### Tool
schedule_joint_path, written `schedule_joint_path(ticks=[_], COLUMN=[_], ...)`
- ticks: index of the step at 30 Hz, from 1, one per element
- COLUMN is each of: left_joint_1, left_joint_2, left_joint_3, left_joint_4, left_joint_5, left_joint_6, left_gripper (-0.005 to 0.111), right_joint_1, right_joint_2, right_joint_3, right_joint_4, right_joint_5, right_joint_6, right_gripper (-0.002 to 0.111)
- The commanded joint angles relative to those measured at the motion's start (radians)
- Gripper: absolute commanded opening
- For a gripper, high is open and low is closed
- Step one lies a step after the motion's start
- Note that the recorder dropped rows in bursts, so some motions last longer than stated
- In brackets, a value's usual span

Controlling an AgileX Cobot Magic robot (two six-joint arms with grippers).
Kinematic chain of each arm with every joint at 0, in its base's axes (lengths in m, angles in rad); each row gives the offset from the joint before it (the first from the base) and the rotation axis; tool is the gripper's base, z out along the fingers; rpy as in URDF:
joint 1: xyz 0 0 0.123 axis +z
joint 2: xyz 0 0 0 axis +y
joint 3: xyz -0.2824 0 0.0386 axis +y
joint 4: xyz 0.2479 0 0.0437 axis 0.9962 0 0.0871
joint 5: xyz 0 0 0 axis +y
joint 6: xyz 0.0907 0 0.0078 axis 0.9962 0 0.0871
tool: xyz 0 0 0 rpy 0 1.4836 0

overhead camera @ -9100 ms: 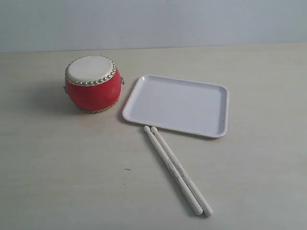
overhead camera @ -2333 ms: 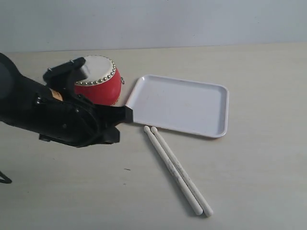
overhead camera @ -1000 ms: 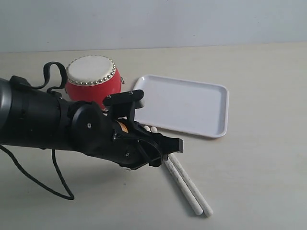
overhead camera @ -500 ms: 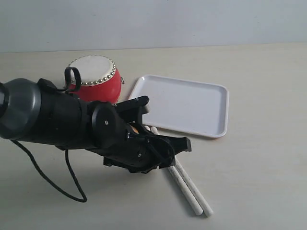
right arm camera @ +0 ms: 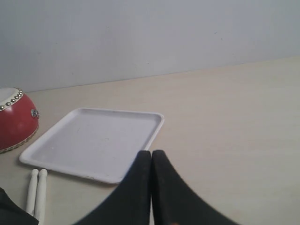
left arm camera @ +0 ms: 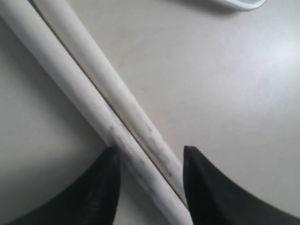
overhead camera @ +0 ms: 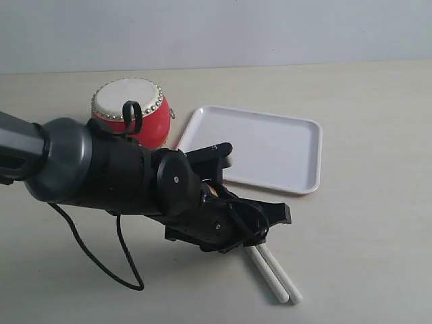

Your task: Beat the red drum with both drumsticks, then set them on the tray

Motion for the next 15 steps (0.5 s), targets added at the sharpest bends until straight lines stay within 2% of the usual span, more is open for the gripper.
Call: schedule_joint_path(ticks=[1,6,15], left_joint_1=[-0.003,-0.003,-0.001], left_joint_2=[-0.002,-0.002,-0.002], left_joint_3=[-0.007,-0.007,-0.007], left_joint_4=[0.003,0.018,0.027], left_joint_5=[0.010,0.014,0.091], left_joint_6=[-0.008,-0.010,-0.010], left_gripper=[0.036,0.023,0.023], right_joint_1=[-0.003,-0.003,-0.003], right_joint_2=[-0.007,-0.007,-0.007], right_joint_3=[0.005,0.005,0.005], right_joint_4=[-0.002,0.000,0.000], right_joint_5=[-0.006,-0.006,-0.006], right_joint_6=[-0.003,-0.003,-0.003], right_gripper=[0.000,0.000,0.000])
